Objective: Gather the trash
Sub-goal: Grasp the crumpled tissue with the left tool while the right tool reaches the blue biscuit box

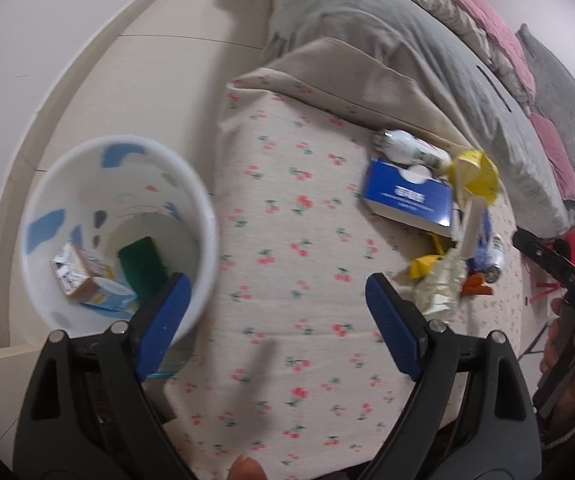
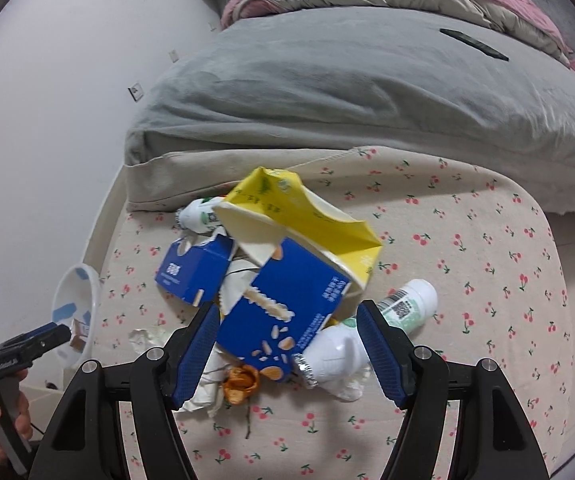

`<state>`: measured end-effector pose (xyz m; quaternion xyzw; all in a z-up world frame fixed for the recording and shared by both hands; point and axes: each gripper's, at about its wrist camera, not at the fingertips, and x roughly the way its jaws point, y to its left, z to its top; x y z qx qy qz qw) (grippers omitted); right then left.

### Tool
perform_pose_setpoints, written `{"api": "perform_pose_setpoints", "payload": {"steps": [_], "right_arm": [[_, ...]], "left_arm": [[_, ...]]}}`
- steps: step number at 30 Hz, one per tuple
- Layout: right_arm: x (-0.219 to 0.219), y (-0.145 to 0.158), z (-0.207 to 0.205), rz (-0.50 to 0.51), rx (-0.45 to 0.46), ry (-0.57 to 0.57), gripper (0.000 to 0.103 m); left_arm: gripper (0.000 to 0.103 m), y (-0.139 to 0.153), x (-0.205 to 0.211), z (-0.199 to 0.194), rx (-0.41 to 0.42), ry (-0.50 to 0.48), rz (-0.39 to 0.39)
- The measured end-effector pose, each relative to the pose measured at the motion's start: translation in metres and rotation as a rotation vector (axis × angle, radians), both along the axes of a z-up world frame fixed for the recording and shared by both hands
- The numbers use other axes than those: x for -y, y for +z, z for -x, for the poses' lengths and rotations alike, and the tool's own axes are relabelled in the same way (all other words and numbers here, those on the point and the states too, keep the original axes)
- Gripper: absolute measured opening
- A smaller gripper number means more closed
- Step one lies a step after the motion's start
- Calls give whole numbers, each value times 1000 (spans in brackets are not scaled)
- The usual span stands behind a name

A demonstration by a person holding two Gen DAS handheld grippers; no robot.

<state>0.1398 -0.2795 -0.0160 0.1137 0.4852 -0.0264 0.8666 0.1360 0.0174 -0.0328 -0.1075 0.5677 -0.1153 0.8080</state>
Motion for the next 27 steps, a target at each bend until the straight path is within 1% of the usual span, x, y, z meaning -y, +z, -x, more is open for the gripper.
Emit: {"api": "perform_pose_setpoints", "payload": {"steps": [7,13,16,19,21,26,27], "right_arm": [[10,-3,2,-13,-17,-22,72],[19,-5,9,-11,-29,-33,72],[24,-5,12,-12,-32,-41,72],[29,-6,14,-14,-34,-47,72],[31,-6,15,-17,-34,-51,72],[36,-6,18,-22,-35,-59,72],[37,-6,18,-22,-36,-60,72]], "left_arm": [[89,2,47,2,-18,-102,41],[89,1,79,6,-20,-146,36],[86,-1,94,7,-21,-171,40],[80,-5,109,8,-17,-198,47],[72,-9,116,8,-21,-211,57],[61,-21,127,5,-46,-235,102],[56,-22,128,5,-48,-236,107]]}}
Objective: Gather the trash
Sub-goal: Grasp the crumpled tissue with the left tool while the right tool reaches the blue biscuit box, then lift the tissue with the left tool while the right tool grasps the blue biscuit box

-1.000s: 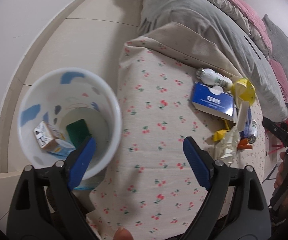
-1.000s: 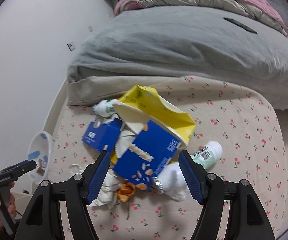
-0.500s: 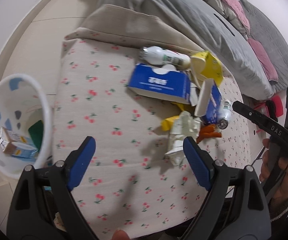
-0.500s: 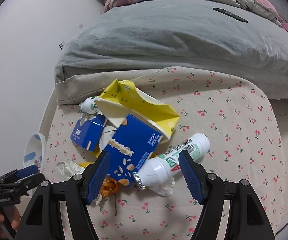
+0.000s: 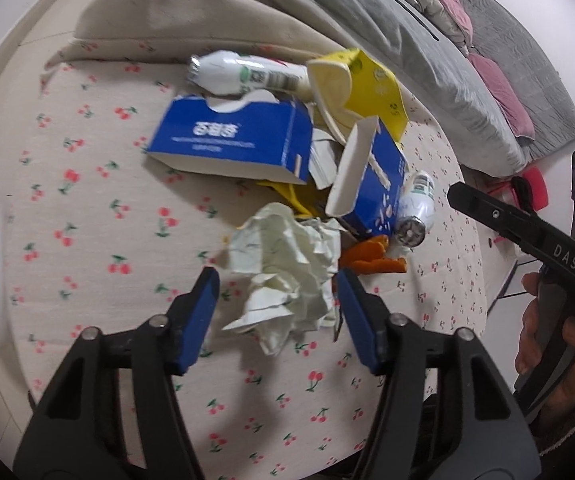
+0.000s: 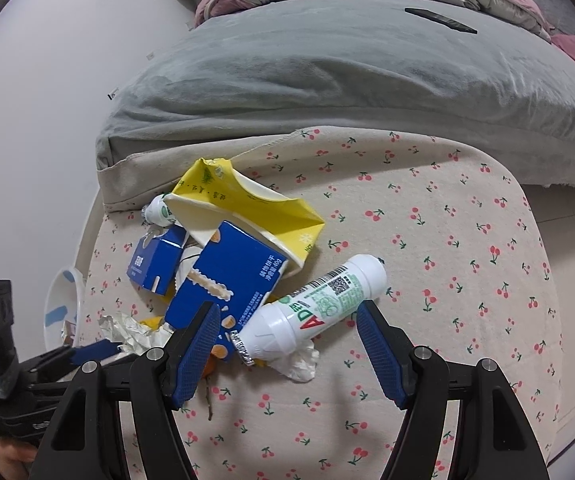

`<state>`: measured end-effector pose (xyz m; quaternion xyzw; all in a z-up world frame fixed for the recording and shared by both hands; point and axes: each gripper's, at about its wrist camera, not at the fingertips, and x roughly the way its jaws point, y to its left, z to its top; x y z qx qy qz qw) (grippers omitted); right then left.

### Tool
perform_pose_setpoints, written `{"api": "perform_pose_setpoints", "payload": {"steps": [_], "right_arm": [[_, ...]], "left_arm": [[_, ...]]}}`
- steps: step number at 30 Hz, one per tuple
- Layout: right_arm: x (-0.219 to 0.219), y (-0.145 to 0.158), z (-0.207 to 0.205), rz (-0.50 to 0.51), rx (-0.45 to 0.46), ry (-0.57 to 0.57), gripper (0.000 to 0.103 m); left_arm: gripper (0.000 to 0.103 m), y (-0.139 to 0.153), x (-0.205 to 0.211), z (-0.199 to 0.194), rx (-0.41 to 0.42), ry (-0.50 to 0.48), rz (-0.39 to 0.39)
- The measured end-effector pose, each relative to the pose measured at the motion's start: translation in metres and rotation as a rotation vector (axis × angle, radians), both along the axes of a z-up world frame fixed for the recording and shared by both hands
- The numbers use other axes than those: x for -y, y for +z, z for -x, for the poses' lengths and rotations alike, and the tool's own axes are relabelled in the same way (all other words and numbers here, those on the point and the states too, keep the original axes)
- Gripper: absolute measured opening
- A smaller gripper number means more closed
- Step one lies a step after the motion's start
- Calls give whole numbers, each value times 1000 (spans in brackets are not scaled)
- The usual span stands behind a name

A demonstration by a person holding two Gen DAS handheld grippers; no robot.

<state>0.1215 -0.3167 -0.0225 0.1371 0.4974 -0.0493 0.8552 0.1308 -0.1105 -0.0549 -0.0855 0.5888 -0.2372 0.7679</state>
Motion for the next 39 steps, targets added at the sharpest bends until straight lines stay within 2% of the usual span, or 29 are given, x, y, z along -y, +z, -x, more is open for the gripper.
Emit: {"api": "perform_pose_setpoints", "payload": {"steps": [1,3,6,12,17,22,30,39], "right_arm": [[0,-1,0,1,-1,0,72],[1,-1,0,4,-3,1,72],[1,-1,-2,10,2,4,72],[2,1,-13,-6,21,3,72],[-4,1,-26,-91,41,28,72],[-13,-9,-42,-161,20,32,72],[-30,-32,-56,-127,-81,26,72],[-37,-49,-63,-106,-119,16,72]], "left_arm": [[52,-2,1,-1,-4,-2,5],[32,-3,2,-2,-10,-12,14],[29,2,-1,1,-1,-18,17],[28,22,-16,1,33,5,43],[28,34,-35,-2,83,43,26],[28,36,-50,-3,90,76,21],[28,38,-68,-6,94,105,16],[28,38,-86,-4,91,129,9]]}}
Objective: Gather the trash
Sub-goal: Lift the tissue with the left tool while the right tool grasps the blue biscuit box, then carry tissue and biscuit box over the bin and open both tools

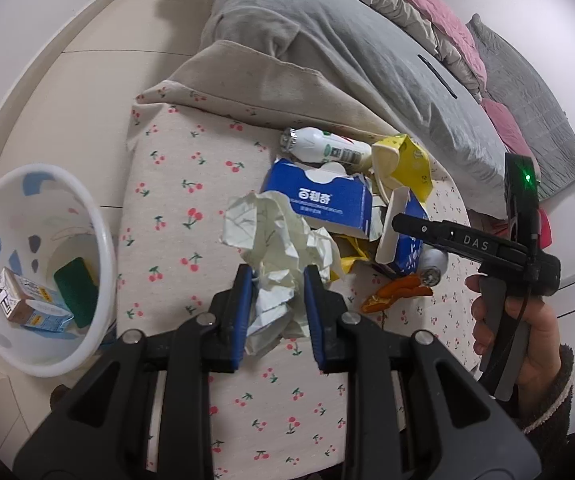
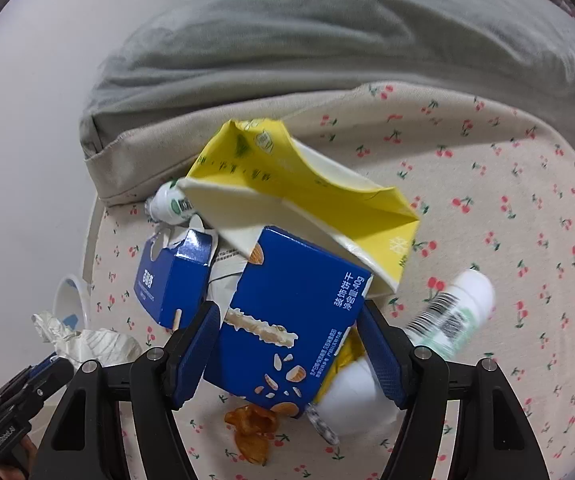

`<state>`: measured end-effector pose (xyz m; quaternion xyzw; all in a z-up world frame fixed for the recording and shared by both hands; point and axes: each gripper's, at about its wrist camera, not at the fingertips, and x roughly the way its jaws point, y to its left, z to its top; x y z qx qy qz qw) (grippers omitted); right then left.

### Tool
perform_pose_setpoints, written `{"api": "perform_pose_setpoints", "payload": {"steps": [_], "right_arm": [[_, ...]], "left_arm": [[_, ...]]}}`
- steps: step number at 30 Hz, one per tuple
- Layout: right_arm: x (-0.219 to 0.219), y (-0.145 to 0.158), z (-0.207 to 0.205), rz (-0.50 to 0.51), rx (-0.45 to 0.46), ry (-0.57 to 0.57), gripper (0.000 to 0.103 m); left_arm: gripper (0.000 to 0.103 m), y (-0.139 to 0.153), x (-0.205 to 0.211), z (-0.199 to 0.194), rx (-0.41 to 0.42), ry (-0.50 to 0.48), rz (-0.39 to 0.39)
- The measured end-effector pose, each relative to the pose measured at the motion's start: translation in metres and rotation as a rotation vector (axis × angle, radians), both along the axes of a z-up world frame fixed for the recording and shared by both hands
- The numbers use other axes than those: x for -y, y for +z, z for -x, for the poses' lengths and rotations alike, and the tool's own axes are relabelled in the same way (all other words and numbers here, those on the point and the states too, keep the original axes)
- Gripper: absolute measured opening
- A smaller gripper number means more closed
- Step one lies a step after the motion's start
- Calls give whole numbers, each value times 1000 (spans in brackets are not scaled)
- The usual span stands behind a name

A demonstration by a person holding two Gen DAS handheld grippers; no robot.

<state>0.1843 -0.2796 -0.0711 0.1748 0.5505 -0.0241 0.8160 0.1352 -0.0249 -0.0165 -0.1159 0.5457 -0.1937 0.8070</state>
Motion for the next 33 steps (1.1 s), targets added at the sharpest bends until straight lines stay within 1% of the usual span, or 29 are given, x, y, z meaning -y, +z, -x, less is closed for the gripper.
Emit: {"api": "perform_pose_setpoints", "payload": {"steps": [4,8,12,18,25,33], "right_arm": [[-1,-2,-1,7,-1,5,72],[-6,0,-1,8,18,20,67],[-11,12,5,20,55,40,66],[-18,37,15,12,132,57,65],[-33,55,24,-6,190,94,65],[-74,60,25,-15,225,174,65]], "left_arm": [[28,1,-7,-1,0,17,2],[28,3,-14,-3,9,31,2],[28,5,-24,-2,19,47,7],[28,9,-43,-2,32,80,13],[28,9,-78,1,37,145,13],[28,5,-122,4,35,227,2]]}}
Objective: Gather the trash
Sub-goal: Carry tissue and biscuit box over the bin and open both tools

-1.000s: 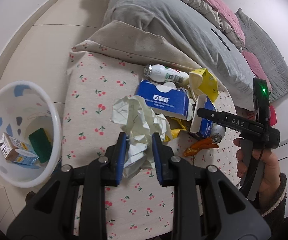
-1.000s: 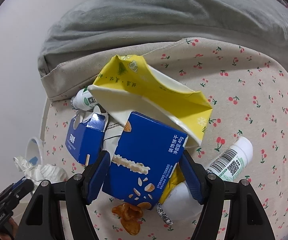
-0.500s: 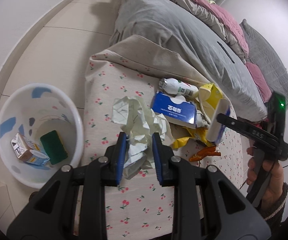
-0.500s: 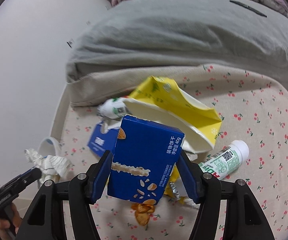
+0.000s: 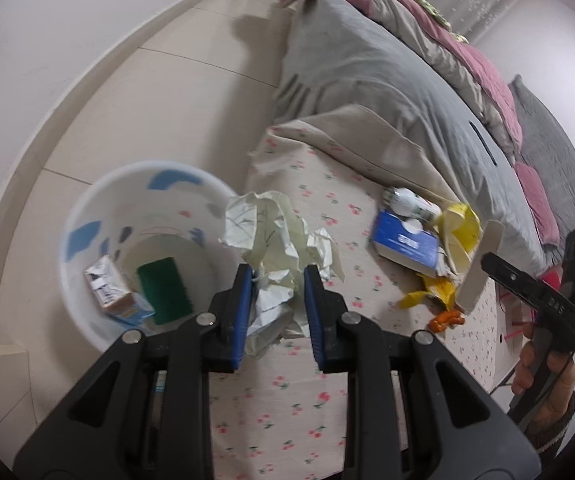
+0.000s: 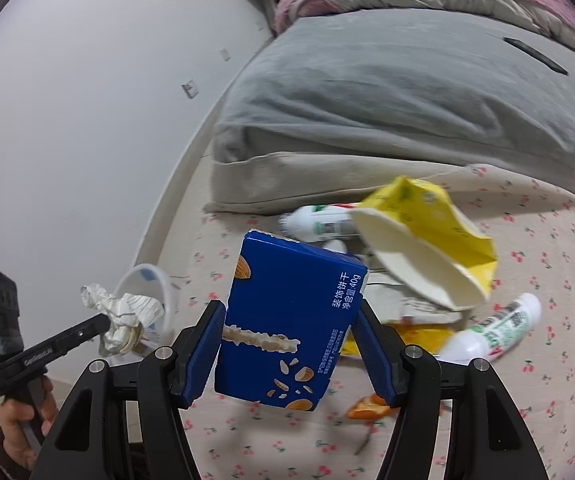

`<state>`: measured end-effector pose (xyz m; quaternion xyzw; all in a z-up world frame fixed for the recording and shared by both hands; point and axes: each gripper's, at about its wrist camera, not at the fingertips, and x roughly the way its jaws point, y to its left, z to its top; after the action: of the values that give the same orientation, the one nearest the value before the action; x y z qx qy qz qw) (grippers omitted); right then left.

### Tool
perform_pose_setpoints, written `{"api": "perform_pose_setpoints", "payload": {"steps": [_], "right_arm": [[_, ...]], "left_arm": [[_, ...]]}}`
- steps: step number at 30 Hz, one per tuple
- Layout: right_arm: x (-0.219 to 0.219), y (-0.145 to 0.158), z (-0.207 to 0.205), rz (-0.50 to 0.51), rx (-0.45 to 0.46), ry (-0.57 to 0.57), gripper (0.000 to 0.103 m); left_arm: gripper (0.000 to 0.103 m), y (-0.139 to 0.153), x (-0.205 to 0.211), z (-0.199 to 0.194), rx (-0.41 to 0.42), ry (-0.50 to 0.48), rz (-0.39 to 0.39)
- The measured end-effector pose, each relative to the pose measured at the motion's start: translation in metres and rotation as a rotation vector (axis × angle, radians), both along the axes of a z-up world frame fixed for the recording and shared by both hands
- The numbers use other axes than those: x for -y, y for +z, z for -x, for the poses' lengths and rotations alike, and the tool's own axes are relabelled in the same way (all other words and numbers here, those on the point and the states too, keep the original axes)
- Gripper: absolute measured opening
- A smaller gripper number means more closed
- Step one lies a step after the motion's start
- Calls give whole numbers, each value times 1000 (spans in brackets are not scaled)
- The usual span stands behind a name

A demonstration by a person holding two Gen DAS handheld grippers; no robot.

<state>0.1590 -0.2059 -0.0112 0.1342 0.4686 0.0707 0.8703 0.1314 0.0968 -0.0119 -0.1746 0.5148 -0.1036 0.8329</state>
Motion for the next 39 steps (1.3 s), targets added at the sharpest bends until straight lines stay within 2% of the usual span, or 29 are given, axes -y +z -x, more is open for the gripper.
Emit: {"api": "perform_pose_setpoints", "payload": {"steps": [8,10,12,14,19,30,34,39], "right_arm": [[-39,-6,-8,-17,8,62,65],[-48,-8,-11,-22,8,76,65],[-60,-9,-13,-26,9,91,65],[-69,-11,-15,-29,8,102,65],[-91,-17,-21,-37,3,130,65],[-145,-35,-36,-39,-18,199,65],[-168,-44,-40,-31,-26,229,65],[-196,-54,-46,-26,-35,268,66]], "left_arm": [[28,-12,-31,-5,1,60,-9],[36,-12,-33,-8,20,67,-32],[67,-9,-34,-9,33,84,-76],[74,-5,-37,-9,52,105,-97],[75,-3,-51,-8,42,124,-113],[96,-13,-89,12,17,184,-305],[98,-14,-107,24,31,198,-357],[98,-18,-121,30,9,202,-360]]}}
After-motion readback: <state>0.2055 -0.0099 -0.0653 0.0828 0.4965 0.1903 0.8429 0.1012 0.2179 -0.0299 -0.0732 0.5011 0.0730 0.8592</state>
